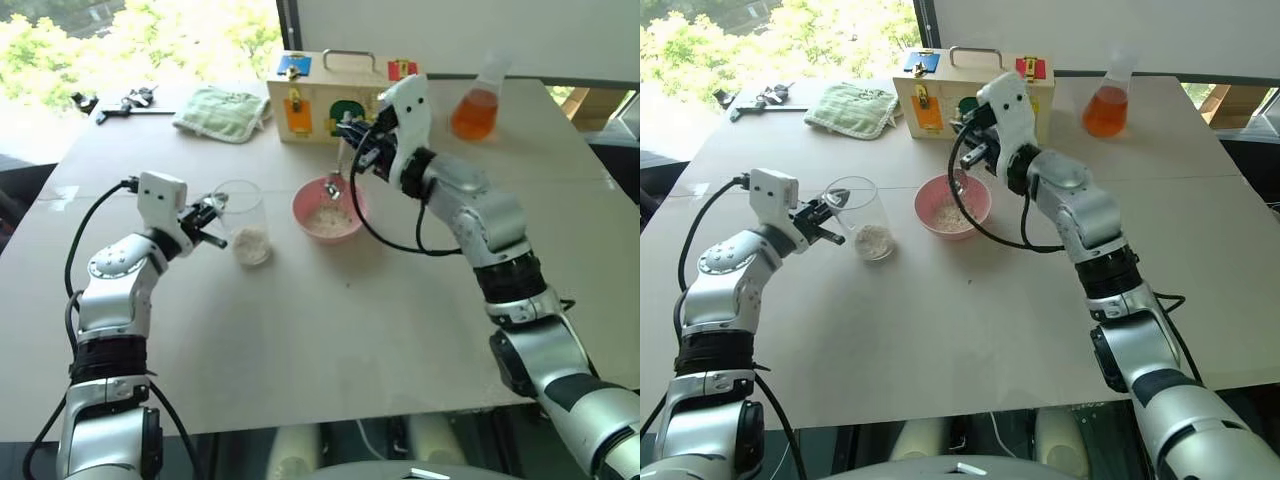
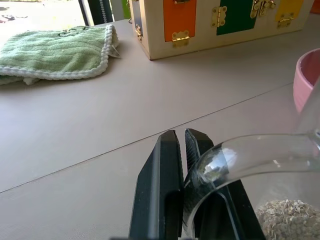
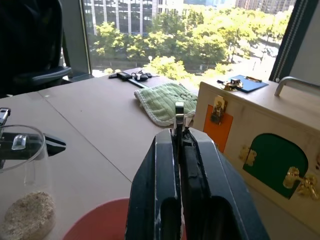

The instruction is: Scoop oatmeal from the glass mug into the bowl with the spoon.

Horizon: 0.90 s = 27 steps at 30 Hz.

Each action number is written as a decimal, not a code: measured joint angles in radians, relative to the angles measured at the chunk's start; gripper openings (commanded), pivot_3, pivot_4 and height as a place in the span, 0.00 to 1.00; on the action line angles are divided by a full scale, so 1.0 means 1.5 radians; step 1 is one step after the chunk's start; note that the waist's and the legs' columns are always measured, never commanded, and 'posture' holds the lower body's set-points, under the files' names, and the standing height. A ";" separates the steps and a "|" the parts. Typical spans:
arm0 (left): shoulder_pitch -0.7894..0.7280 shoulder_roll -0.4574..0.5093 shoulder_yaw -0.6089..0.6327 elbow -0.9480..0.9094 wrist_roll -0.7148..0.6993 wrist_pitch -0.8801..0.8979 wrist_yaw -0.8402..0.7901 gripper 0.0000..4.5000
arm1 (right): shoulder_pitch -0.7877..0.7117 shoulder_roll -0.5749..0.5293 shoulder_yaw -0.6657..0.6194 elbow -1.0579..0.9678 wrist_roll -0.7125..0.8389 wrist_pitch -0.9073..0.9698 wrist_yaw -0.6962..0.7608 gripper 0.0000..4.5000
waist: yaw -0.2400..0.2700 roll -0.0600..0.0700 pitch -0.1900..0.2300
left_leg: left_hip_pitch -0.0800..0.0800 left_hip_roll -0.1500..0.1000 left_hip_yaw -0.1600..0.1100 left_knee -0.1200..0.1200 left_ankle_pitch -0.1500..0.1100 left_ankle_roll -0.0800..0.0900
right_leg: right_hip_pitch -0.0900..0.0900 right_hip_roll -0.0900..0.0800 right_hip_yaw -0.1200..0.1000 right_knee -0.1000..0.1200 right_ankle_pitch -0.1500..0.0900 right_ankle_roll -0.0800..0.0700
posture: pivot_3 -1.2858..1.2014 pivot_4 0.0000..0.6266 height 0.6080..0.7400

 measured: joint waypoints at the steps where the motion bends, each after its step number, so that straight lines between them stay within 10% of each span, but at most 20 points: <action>1: 0.000 0.000 0.001 0.000 0.000 0.000 0.002 0.01 | 0.001 -0.002 0.005 -0.007 -0.006 -0.019 0.022 0.00 | 0.000 0.000 0.000 | 0.000 0.000 0.000 0.000 0.000 0.000 | 0.000 0.000 0.000 0.000 0.000 0.000 | 0.52 0.24 1.00; 9: 0.000 0.000 0.001 0.000 0.000 0.000 0.004 0.01 | 0.008 0.027 -0.031 -0.013 0.001 -0.012 0.052 0.00 | 0.000 0.000 0.000 | 0.000 0.000 0.001 0.001 0.000 0.000 | 0.001 0.000 -0.001 0.000 0.000 0.000 | 0.52 0.24 1.00; 21: 0.000 -0.001 0.000 0.000 0.004 -0.003 0.004 0.01 | -0.096 0.172 -0.398 0.070 0.332 0.257 -0.230 0.00 | -0.003 0.001 0.000 | 0.001 0.000 0.001 0.000 0.000 -0.001 | 0.001 0.000 -0.001 0.000 0.000 0.000 | 0.52 0.24 1.00; 27: -0.006 -0.006 -0.005 0.005 0.009 -0.009 0.003 0.01 | -0.098 0.240 -0.375 0.050 0.408 0.315 -0.275 0.00 | -0.002 0.001 0.000 | 0.000 0.000 0.001 0.000 0.000 -0.001 | 0.001 0.000 -0.002 0.000 0.000 0.000 | 0.52 0.24 1.00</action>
